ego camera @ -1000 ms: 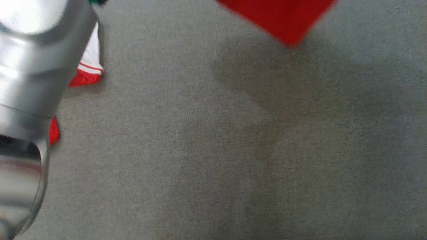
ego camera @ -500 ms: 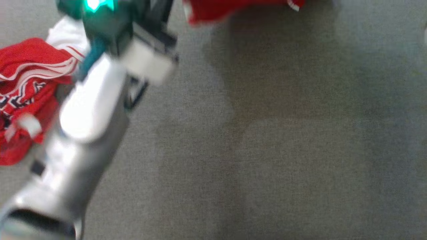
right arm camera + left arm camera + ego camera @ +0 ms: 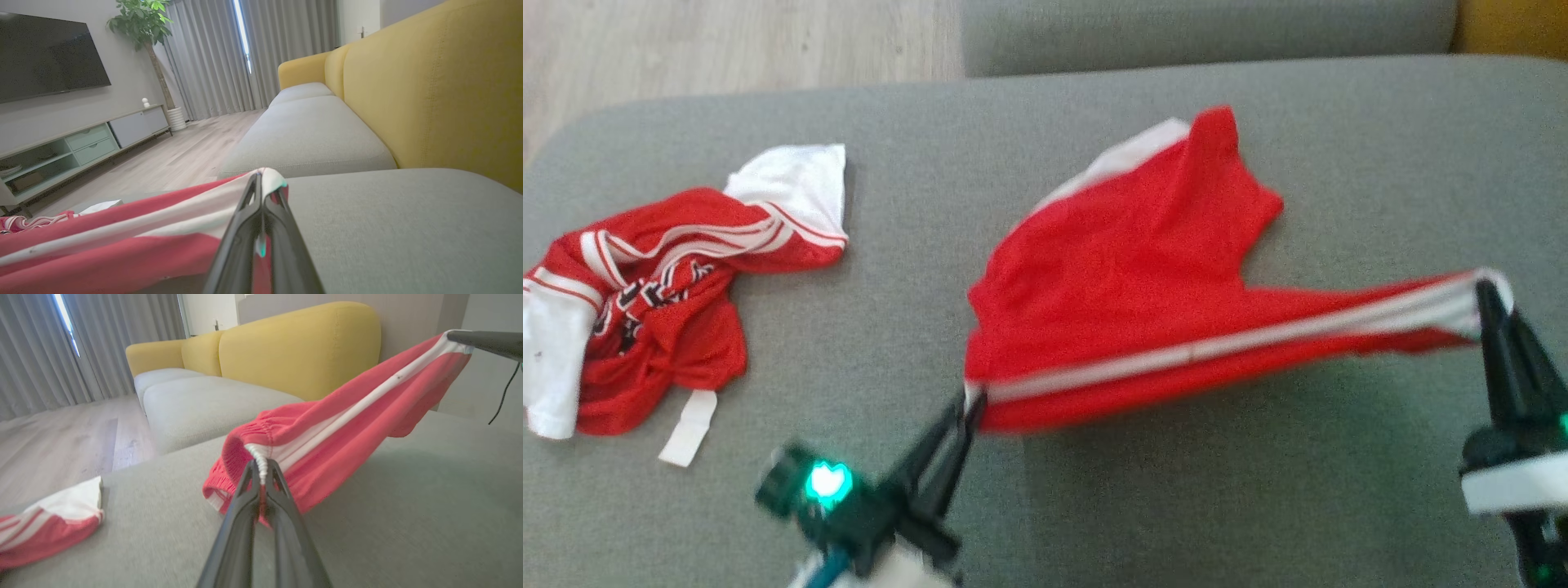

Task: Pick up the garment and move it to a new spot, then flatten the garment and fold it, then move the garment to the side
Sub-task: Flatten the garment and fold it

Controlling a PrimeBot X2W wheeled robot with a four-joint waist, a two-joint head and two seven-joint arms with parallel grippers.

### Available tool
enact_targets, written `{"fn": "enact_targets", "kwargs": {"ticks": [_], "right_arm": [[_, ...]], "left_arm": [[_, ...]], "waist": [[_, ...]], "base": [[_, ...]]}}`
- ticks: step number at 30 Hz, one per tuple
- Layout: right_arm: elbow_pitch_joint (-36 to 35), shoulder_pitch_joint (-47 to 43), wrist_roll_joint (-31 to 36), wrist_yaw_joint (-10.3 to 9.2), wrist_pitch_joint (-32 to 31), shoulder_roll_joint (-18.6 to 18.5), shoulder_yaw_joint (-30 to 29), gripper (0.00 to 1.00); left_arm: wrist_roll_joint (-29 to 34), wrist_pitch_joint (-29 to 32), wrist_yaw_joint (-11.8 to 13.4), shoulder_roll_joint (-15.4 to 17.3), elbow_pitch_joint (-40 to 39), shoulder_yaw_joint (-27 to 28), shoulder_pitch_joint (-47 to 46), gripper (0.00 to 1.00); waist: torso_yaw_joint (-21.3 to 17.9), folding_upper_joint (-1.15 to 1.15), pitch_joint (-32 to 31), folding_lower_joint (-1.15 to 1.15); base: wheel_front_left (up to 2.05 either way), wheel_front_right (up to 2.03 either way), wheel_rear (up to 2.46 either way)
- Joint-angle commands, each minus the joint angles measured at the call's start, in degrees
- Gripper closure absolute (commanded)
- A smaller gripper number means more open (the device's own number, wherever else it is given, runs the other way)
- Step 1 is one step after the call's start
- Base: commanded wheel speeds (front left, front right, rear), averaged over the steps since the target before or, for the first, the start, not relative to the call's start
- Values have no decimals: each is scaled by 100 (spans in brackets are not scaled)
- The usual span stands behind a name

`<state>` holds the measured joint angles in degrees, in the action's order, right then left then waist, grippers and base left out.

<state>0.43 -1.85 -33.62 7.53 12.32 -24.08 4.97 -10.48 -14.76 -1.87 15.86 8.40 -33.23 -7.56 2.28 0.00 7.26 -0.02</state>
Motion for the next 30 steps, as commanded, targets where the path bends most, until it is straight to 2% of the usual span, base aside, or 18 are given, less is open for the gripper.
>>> {"fn": "enact_targets", "kwargs": {"ticks": [1,7,12,16,22,30], "right_arm": [[-304,-105,-46,-4,-68,-161,-83,100],[-952,-966,-23,-4,-475,-101,-452,100],[-1120,-977,81,-4,-771,-73,-663,100],[-917,-588,65,-4,-980,-195,-639,100],[-351,288,-25,-4,-1222,-582,-356,100],[645,1638,-341,-4,-1478,-1110,501,100]], "left_arm": [[31,-23,100,180,-221,219,85,100],[-5,-24,169,256,-486,84,848,100],[-283,43,32,86,-547,-14,924,100],[-633,191,-173,-249,-413,-64,574,100],[-1074,606,-393,-776,44,-196,-315,100],[-1366,693,-471,-1111,995,-188,-1425,100]], "waist": [[27,0,-180,2],[203,0,-430,2],[438,0,-410,2],[688,0,-223,2],[1005,0,193,2],[1261,0,751,2]], "base": [[0,0,0],[0,0,0],[0,0,0],[0,0,0],[0,0,0],[0,0,0]]}}
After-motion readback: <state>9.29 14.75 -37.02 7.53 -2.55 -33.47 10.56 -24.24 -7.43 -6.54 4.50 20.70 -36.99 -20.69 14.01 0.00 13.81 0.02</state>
